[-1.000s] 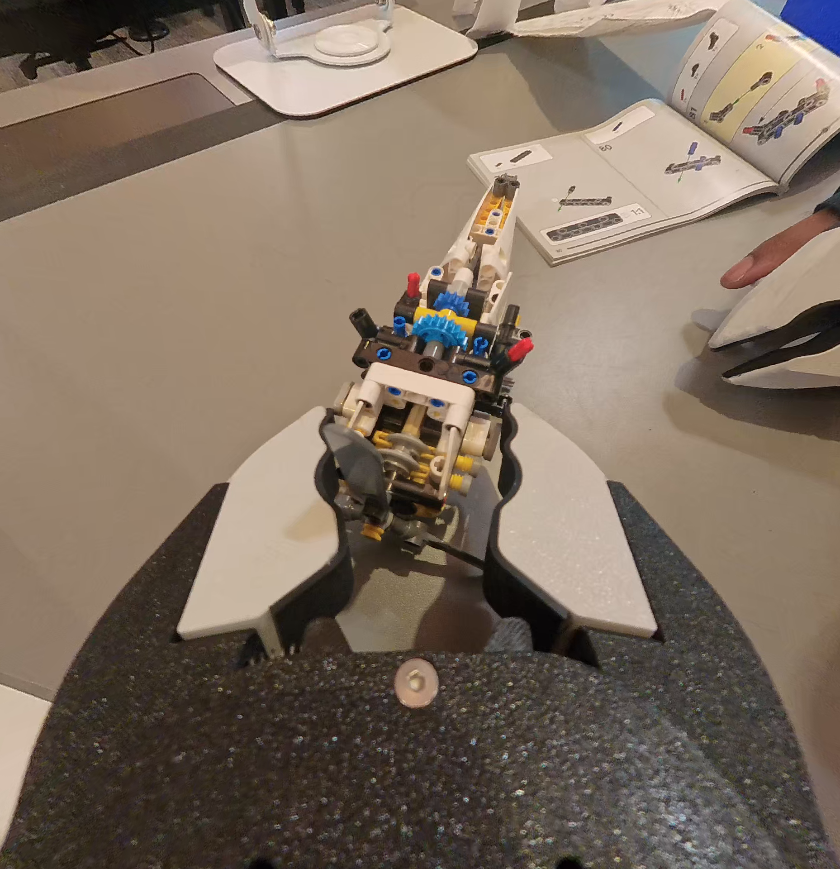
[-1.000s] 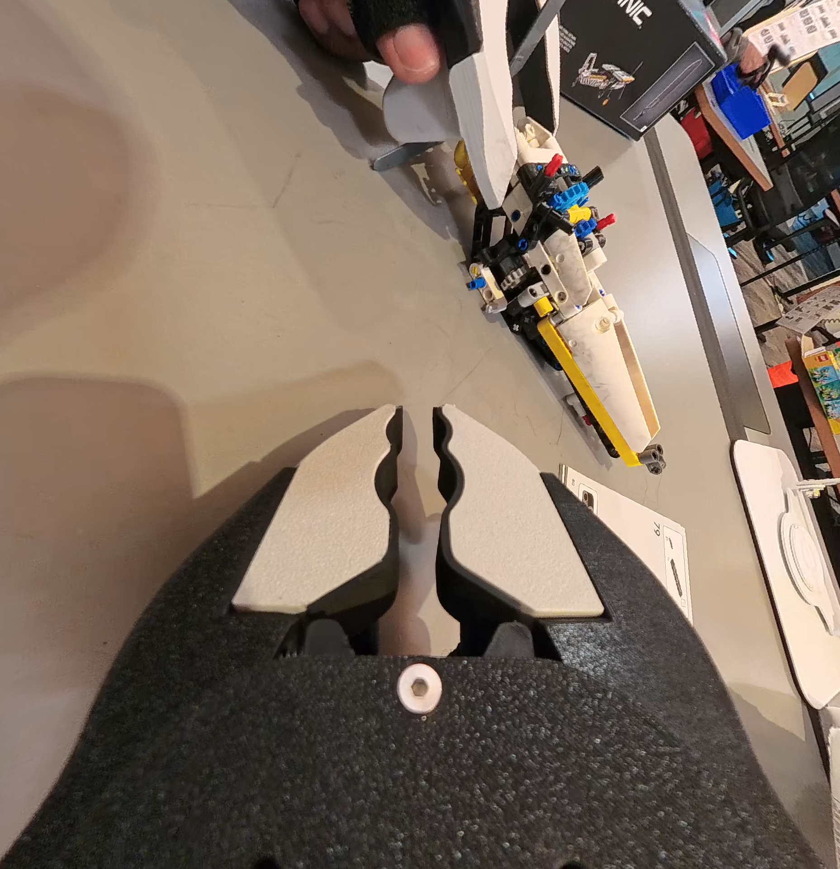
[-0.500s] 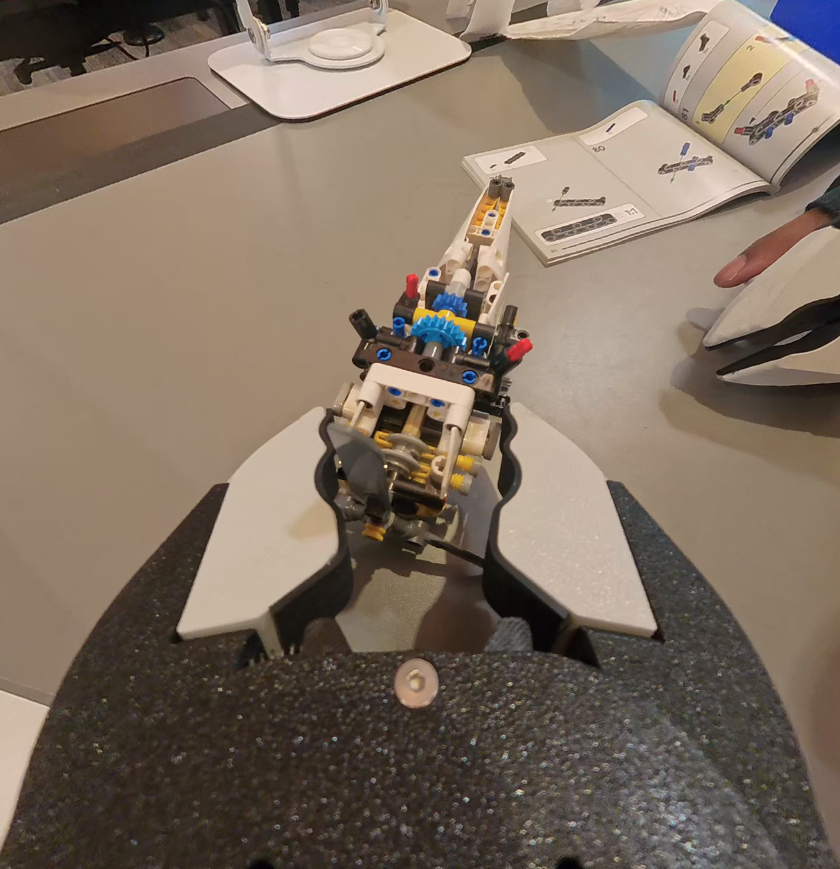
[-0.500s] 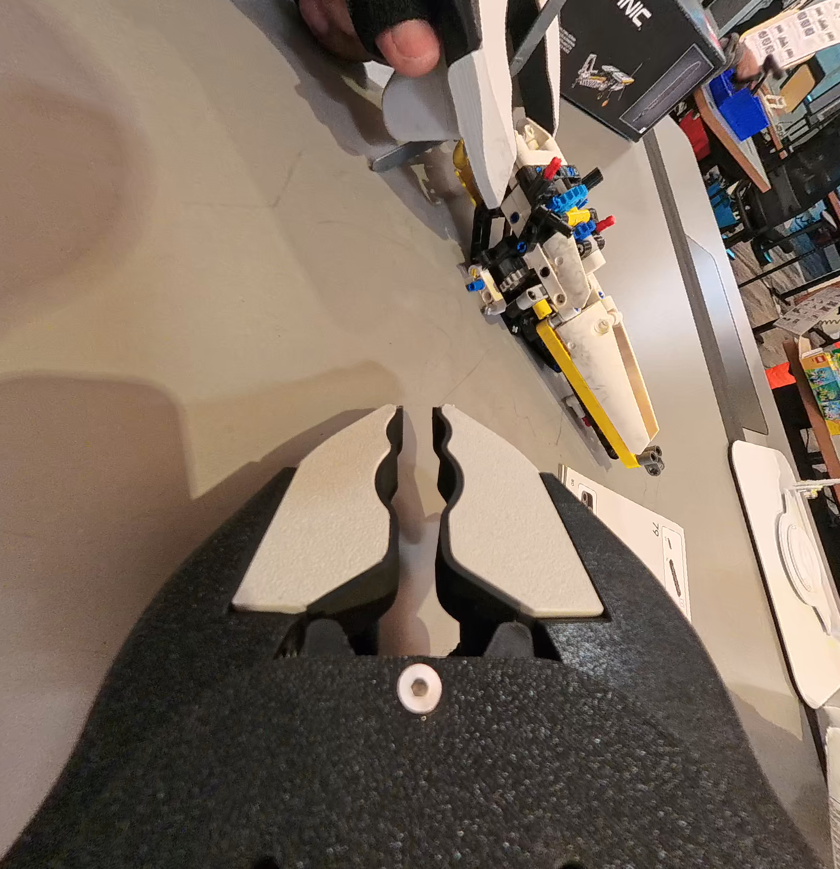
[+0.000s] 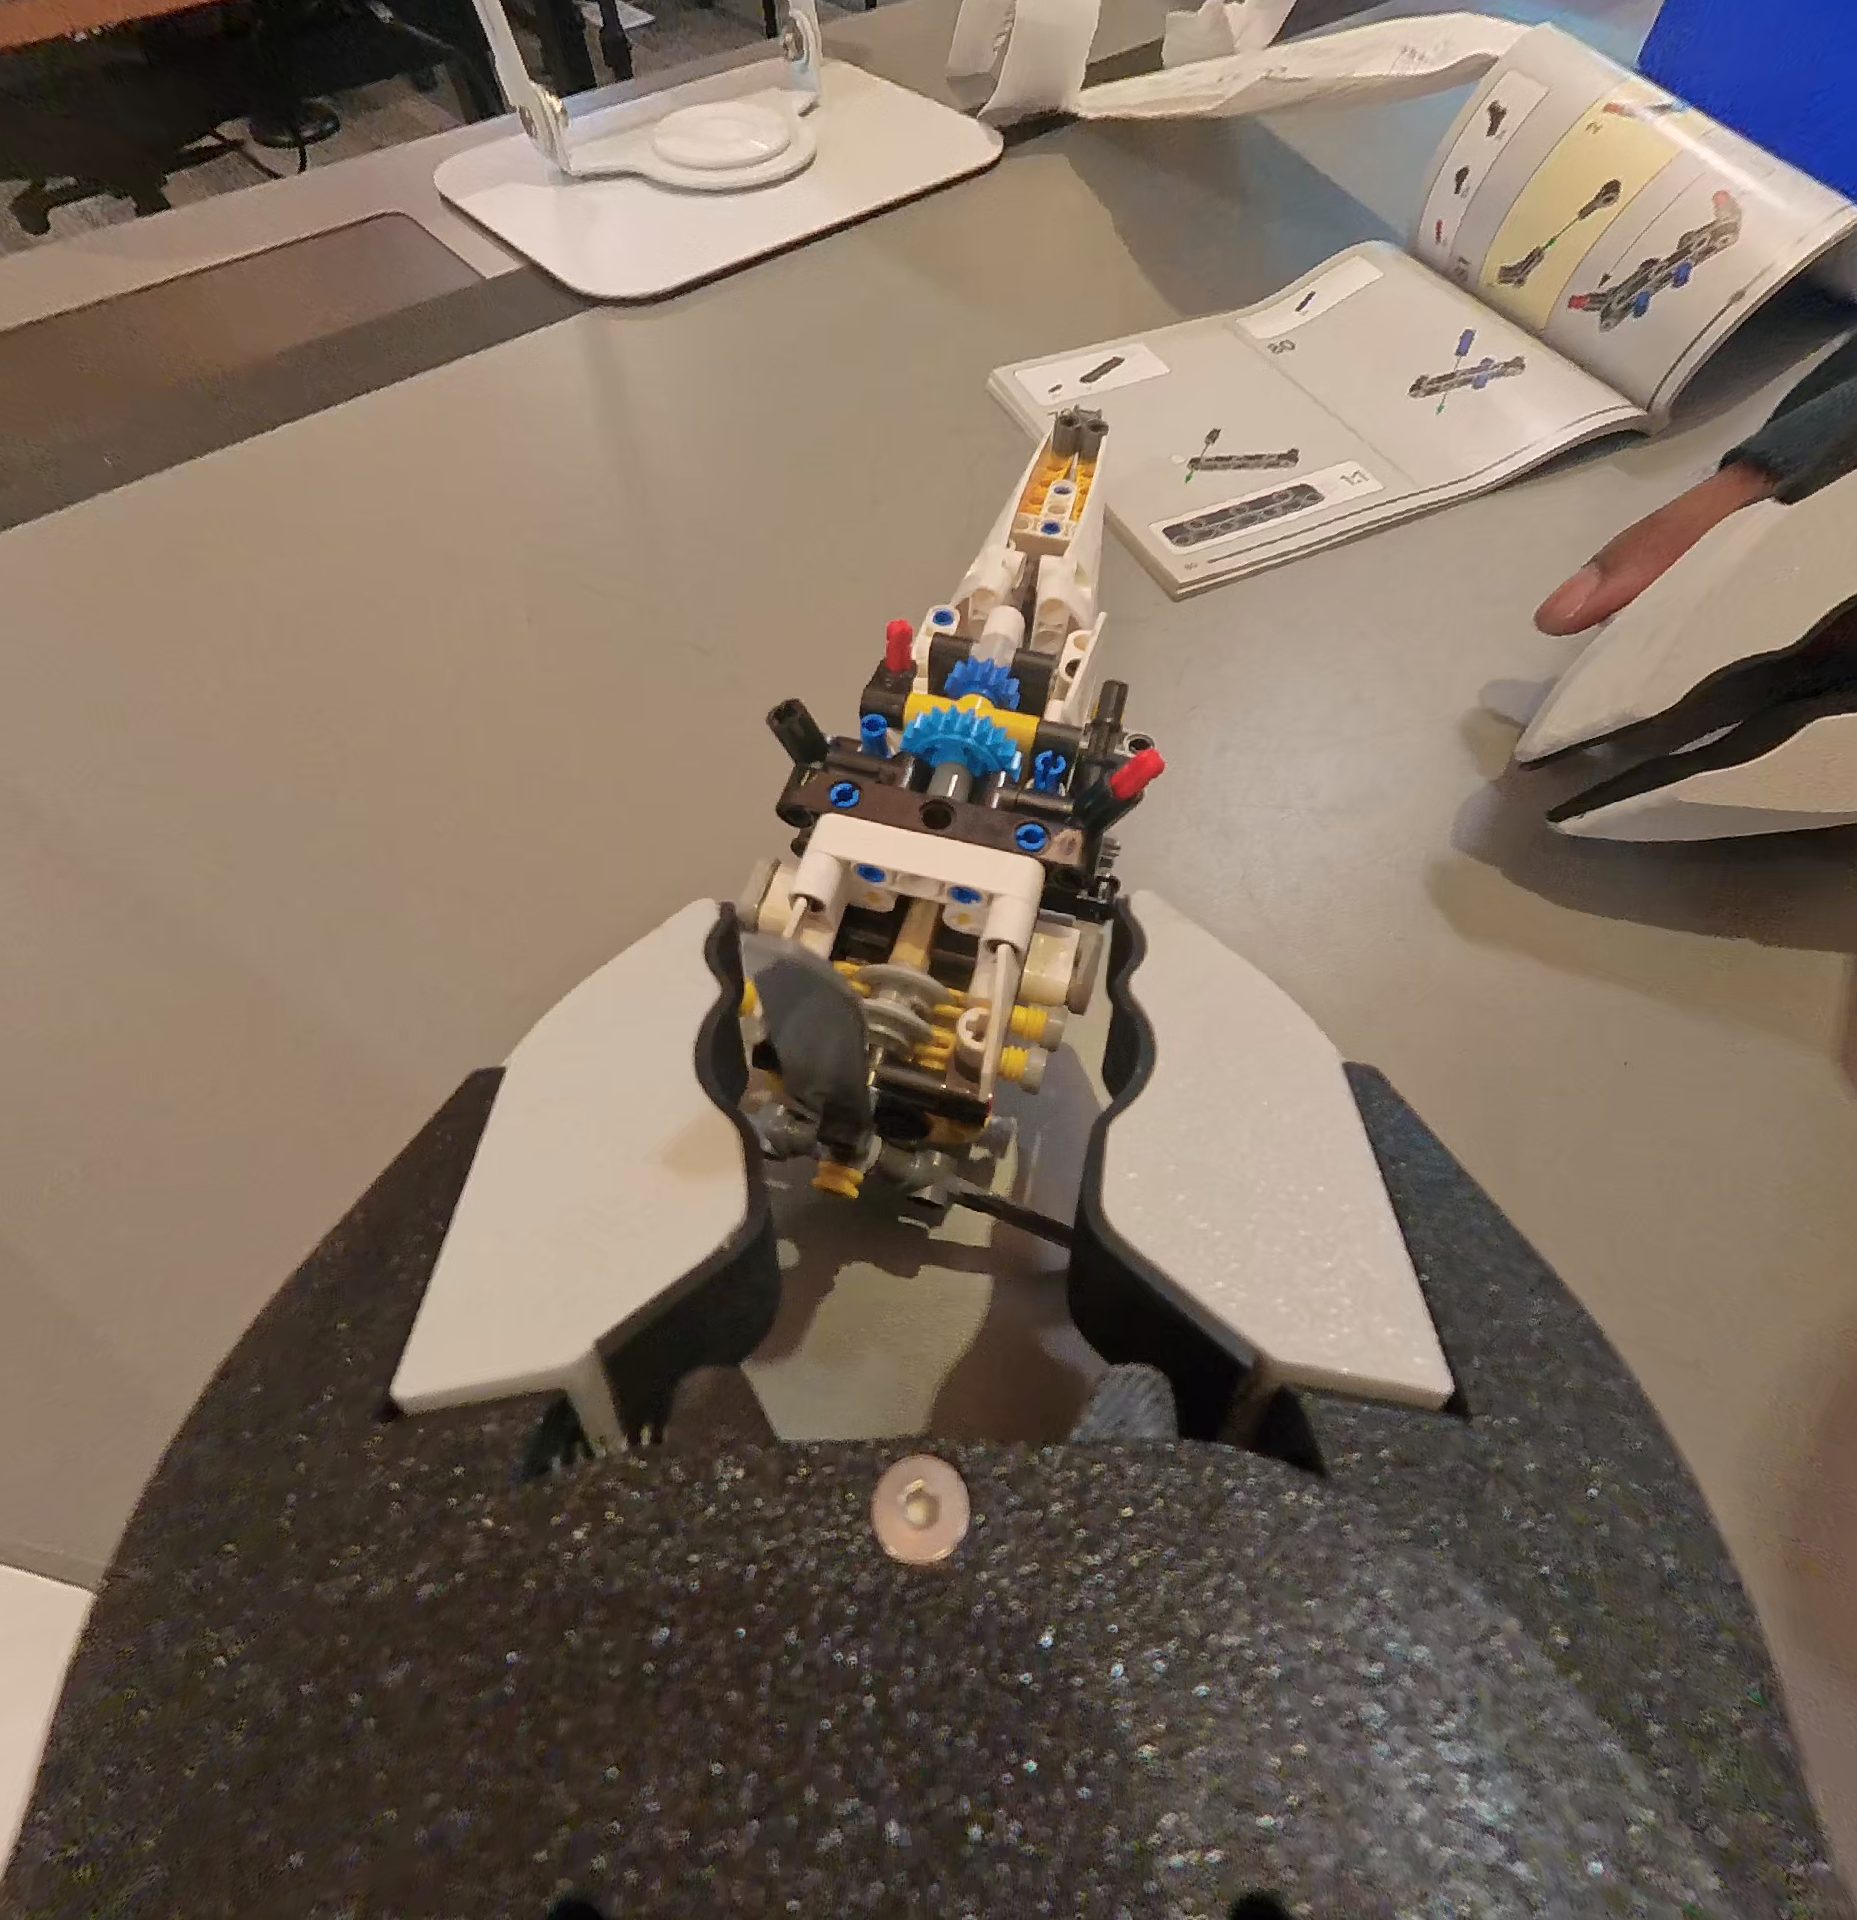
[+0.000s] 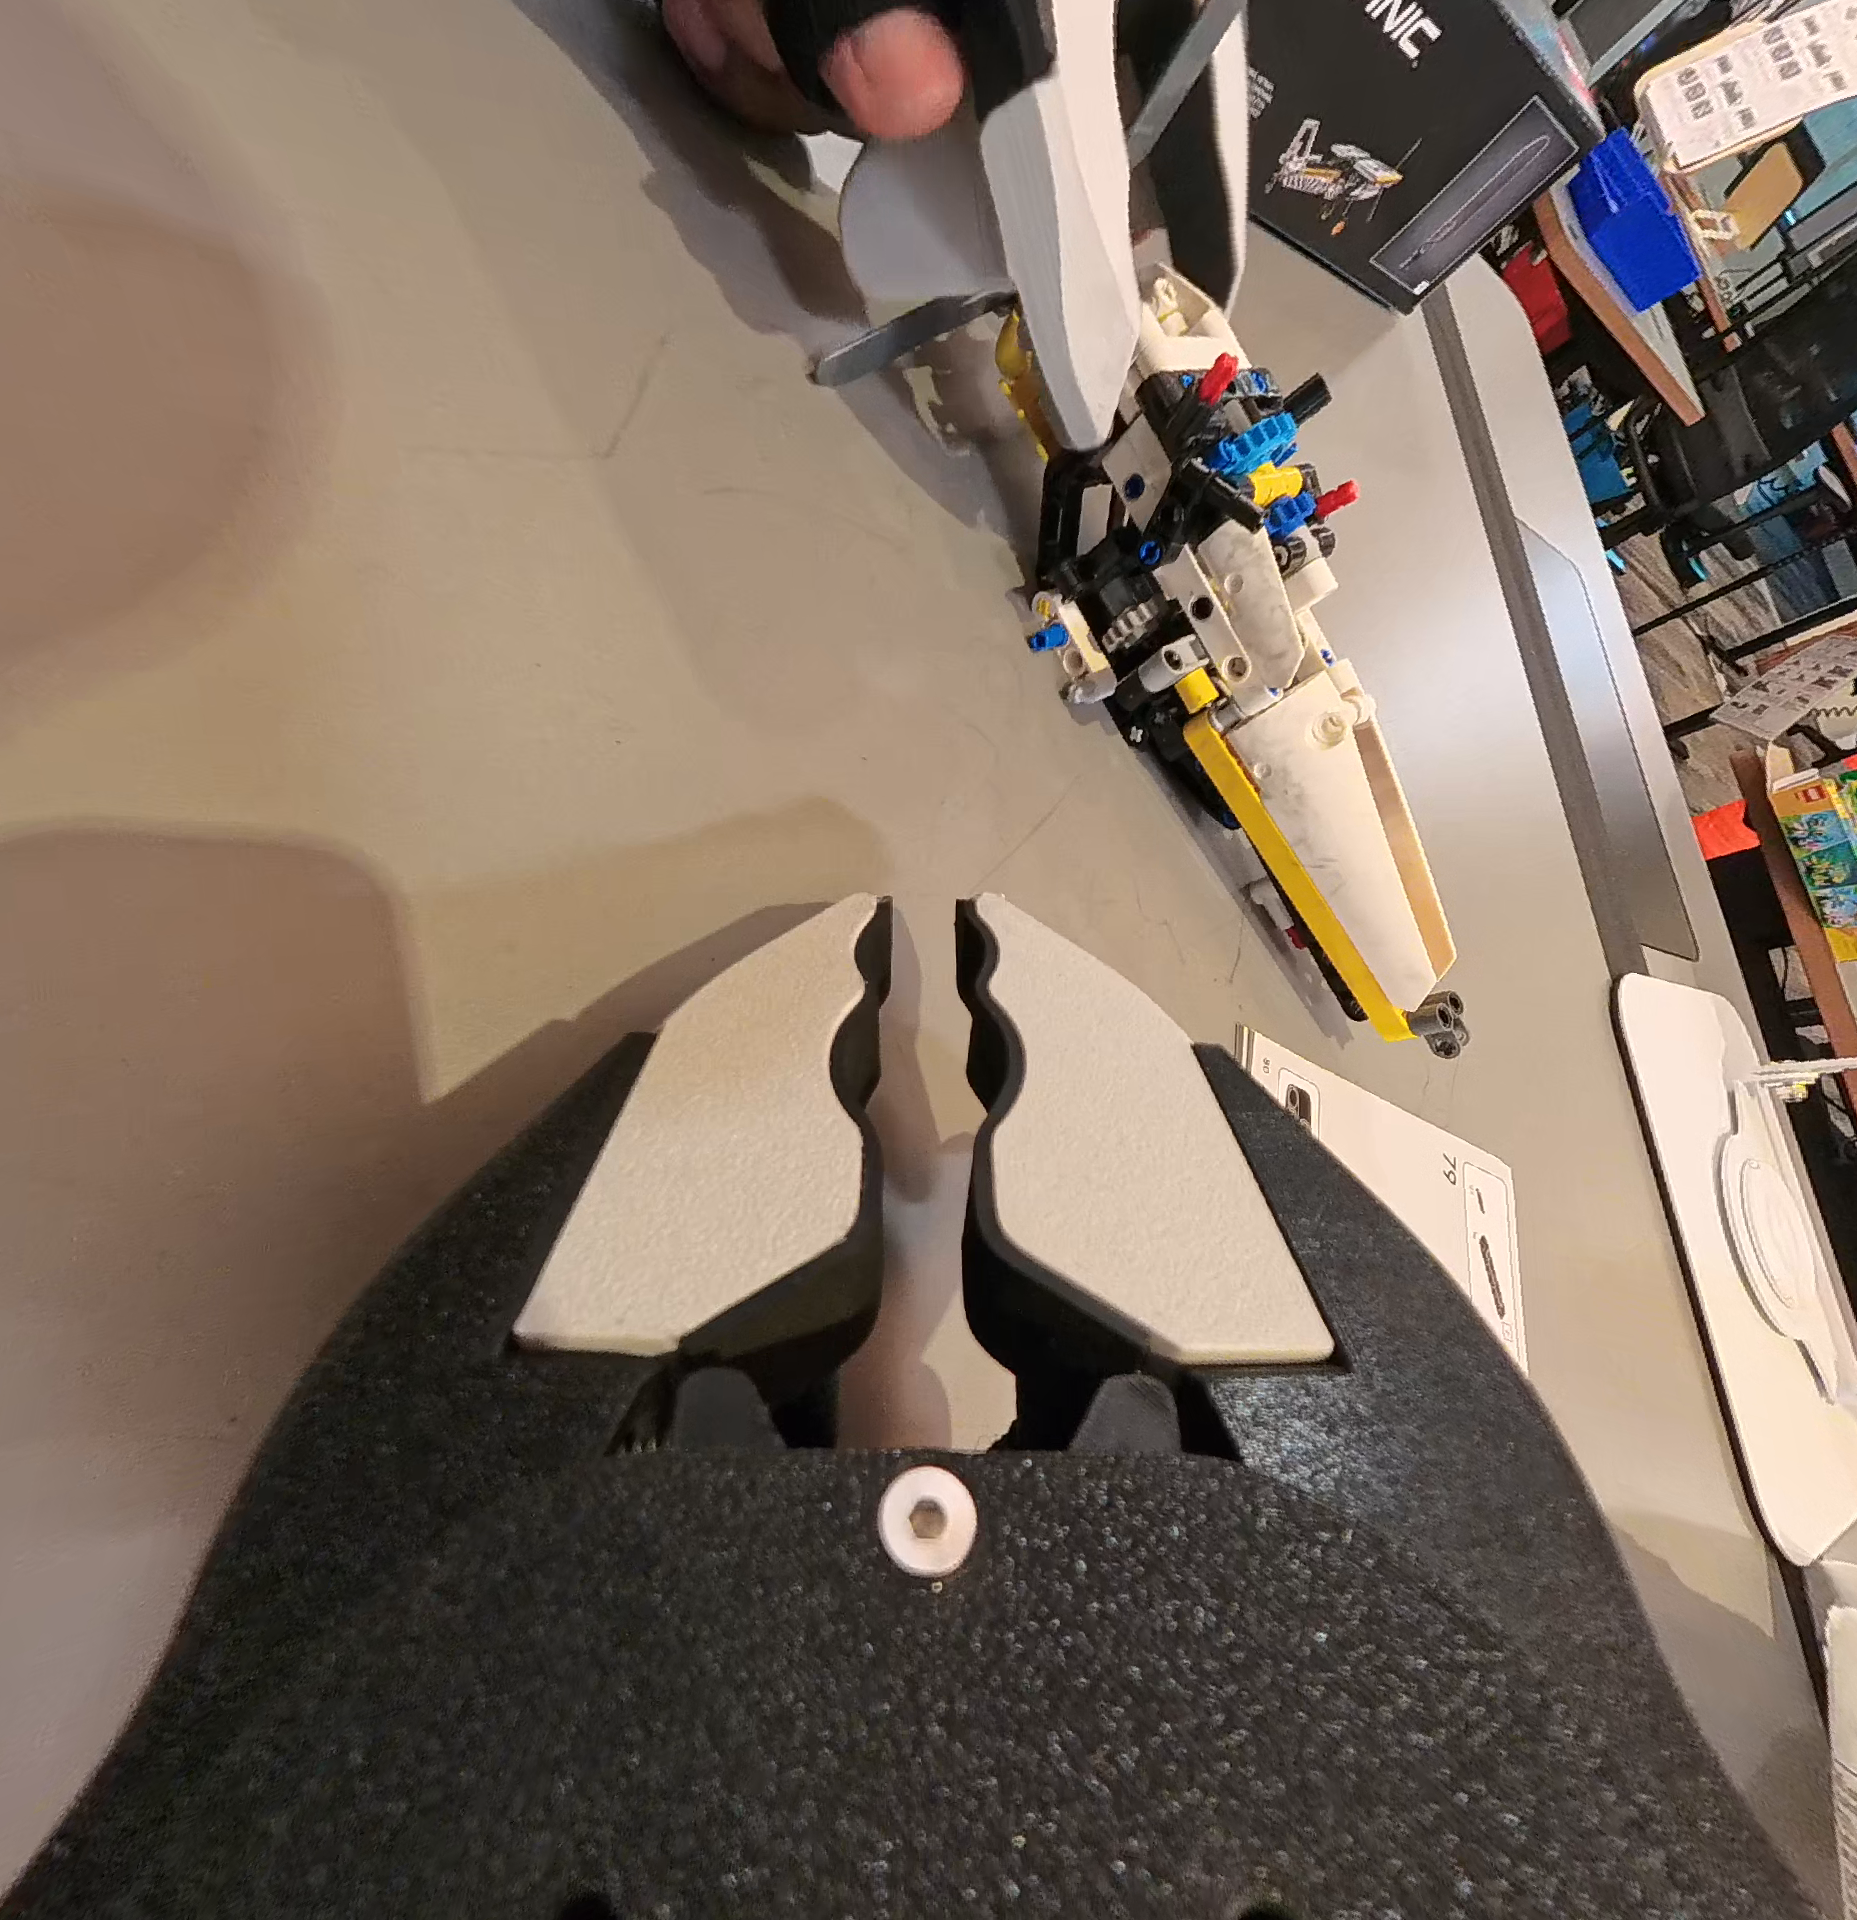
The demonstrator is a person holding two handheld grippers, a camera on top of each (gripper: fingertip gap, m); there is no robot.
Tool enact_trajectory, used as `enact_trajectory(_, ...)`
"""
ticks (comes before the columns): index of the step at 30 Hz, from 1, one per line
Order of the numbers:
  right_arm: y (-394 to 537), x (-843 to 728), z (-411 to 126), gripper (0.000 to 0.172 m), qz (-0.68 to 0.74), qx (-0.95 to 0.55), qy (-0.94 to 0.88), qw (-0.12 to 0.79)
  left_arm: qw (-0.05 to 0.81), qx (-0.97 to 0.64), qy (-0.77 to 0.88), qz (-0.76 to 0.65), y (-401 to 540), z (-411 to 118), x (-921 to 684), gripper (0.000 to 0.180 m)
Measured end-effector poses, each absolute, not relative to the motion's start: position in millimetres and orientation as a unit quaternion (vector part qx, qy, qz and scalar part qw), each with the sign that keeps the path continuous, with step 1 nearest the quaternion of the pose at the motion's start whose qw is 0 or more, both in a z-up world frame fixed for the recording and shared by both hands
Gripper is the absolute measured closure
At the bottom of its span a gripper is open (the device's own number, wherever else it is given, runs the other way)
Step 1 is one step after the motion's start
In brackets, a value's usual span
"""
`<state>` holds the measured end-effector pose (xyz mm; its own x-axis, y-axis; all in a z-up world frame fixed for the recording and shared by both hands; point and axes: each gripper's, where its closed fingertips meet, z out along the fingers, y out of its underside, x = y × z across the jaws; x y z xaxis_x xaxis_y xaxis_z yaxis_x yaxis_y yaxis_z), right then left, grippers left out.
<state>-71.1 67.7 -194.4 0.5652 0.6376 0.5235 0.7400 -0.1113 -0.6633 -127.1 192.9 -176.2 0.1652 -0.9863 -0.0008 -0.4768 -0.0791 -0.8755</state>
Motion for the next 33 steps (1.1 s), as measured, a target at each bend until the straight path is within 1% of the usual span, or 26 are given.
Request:
enact_trajectory(3,68,-71,-194,0.16,-0.055,-0.743,-0.463,0.48,0.399,-0.638,0.561,-0.345,188,-168,-126,0.108)
enact_trajectory(8,67,-71,-194,0.16,-0.059,-0.741,-0.464,0.482,0.44,-0.612,0.55,-0.36,190,-149,-128,0.092)
enact_trajectory(13,67,-70,-193,0.158,-0.069,-0.736,-0.464,0.488,0.521,-0.583,0.484,-0.393,205,-111,-136,0.075)
enact_trajectory(18,68,-69,-191,0.154,-0.083,-0.732,-0.46,0.495,0.593,-0.552,0.401,-0.427,221,-71,-149,0.067)
enact_trajectory(21,69,-68,-191,0.152,-0.09,-0.732,-0.456,0.498,0.632,-0.546,0.381,-0.396,230,-54,-152,0.069)
enact_trajectory(24,71,-66,-190,0.151,-0.094,-0.734,-0.449,0.5,0.664,-0.528,0.38,-0.369,228,-34,-151,0.084)
enact_trajectory(28,71,-64,-188,0.151,-0.097,-0.736,-0.441,0.504,0.672,-0.515,0.383,-0.37,216,-15,-140,0.093)
enact_trajectory(33,65,-56,-187,0.15,-0.108,-0.74,-0.431,0.504,0.669,-0.507,0.397,-0.371,201,-5,-123,0.104)
